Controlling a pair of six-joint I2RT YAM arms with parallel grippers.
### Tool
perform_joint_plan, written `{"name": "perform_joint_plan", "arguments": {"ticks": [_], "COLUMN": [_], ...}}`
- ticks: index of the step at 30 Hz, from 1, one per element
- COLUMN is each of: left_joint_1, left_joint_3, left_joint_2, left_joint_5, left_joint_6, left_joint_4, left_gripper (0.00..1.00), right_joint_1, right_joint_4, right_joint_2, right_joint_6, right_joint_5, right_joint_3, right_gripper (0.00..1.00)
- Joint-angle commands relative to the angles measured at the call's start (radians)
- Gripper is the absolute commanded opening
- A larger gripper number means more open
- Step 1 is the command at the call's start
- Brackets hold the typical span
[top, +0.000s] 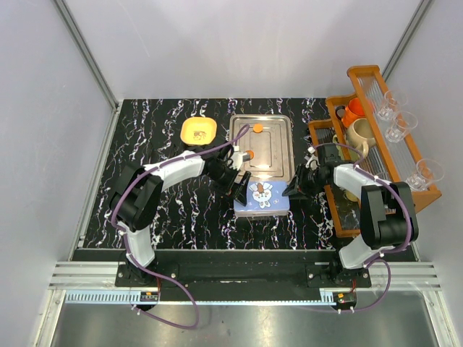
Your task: Pack the cookies
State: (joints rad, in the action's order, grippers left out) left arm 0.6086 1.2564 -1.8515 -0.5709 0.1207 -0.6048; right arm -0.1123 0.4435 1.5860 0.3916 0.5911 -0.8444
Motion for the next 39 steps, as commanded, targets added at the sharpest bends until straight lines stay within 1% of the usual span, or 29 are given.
{"name": "perform_joint_plan", "arguments": {"ticks": [1,5,15,27,35,38,39], "left_joint_1": [0.005,0.005,0.005,0.003,-0.012,-0.027,-0.033], "left_joint_3": [0.038,0.041,0.078,0.106,0.124,0.126,0.126], "left_joint_2": [0.038,0.040,0.020,0.018,0.063,0.087,0.092], "left_joint_5": [0.022,0.036,0.072,0.137,0.210,0.232,0.236], "left_joint_6": [-0.016,-0.019,-0.027,-0.044,-0.072,-0.076,-0.078], "left_joint_4": [-0.001,-0.003,-0.016,-0.035,-0.050,-0.055,-0.056], "left_gripper": [0.95,0.97,0.98,0.98,0.99,0.99,0.99], "right_joint_1": [-0.001,-0.003,-0.009,-0.024,-0.041,-0.046,-0.047], "right_joint_4": [-0.003,-0.005,-0.002,-0.005,0.000,0.004,0.009], "right_joint_2": [0.002,-0.029,-0.093,-0.181,-0.245,-0.259,-0.262], "right_joint_6": [-0.039,-0.049,-0.089,-0.122,-0.197,-0.224,-0.232], "right_joint_5": [-0.060,-0.080,-0.129,-0.169,-0.227,-0.254,-0.267], "right_joint_3": [-0.028,-0.019,-0.005,0.005,-0.031,-0.053,-0.061], "right_gripper": [0.34,0.36,0.44,0.49,0.62,0.65,0.68]}}
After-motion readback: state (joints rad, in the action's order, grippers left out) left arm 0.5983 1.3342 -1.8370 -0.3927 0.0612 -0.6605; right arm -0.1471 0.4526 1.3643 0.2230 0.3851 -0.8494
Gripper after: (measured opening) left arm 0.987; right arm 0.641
